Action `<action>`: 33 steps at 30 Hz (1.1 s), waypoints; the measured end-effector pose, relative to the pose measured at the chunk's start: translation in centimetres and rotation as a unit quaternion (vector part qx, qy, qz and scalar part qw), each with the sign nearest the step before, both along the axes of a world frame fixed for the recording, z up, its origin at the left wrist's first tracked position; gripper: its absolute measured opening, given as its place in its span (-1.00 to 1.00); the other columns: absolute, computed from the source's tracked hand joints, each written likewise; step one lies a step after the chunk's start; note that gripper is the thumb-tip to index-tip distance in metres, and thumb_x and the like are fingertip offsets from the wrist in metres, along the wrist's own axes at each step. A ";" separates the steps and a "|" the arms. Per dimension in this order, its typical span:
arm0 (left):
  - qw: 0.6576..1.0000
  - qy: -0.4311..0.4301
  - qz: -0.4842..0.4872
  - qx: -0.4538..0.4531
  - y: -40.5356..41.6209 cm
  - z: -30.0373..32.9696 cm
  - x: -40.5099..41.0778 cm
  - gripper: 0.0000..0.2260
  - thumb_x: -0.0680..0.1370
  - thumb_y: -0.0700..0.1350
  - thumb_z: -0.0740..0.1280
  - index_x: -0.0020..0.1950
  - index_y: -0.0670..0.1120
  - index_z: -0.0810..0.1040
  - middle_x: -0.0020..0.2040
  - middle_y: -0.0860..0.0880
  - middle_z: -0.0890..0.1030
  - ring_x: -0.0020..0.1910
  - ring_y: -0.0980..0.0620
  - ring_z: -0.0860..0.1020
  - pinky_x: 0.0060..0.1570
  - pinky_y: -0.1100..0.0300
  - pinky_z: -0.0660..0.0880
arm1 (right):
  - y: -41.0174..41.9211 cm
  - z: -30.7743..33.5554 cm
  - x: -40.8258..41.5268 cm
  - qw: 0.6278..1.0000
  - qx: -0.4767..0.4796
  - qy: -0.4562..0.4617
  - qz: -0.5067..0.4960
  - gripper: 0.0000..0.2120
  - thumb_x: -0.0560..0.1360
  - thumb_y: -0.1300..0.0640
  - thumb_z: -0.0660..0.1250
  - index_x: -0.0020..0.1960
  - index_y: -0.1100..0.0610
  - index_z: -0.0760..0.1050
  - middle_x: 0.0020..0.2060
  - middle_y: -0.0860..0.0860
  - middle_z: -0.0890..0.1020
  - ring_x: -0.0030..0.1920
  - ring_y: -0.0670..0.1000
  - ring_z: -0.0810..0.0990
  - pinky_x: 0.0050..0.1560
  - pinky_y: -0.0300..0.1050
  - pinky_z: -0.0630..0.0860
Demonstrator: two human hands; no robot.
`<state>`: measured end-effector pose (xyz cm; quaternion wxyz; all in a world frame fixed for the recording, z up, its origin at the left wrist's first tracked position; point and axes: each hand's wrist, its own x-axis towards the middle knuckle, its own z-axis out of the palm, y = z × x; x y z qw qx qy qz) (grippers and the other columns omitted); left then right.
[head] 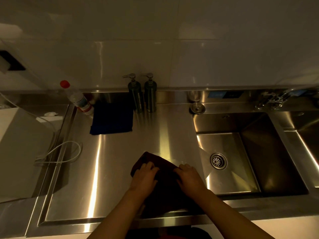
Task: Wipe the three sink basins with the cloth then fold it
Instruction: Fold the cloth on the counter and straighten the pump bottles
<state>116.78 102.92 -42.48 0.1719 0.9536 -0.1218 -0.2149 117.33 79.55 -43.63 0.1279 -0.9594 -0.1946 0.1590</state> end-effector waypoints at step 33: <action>0.942 -0.195 0.159 -0.222 -1.0 6.6 20.7 -0.80 0.68 -0.26 0.28 0.25 -0.15 0.63 0.14 -0.09 0.60 0.14 0.00 0.53 0.10 0.18 0.44 | -4.4 3.7 14.6 0.837 0.293 0.025 -0.462 -0.81 0.63 0.14 0.32 0.22 0.13 0.49 0.08 0.11 0.66 0.10 0.18 0.65 0.15 0.19 0.60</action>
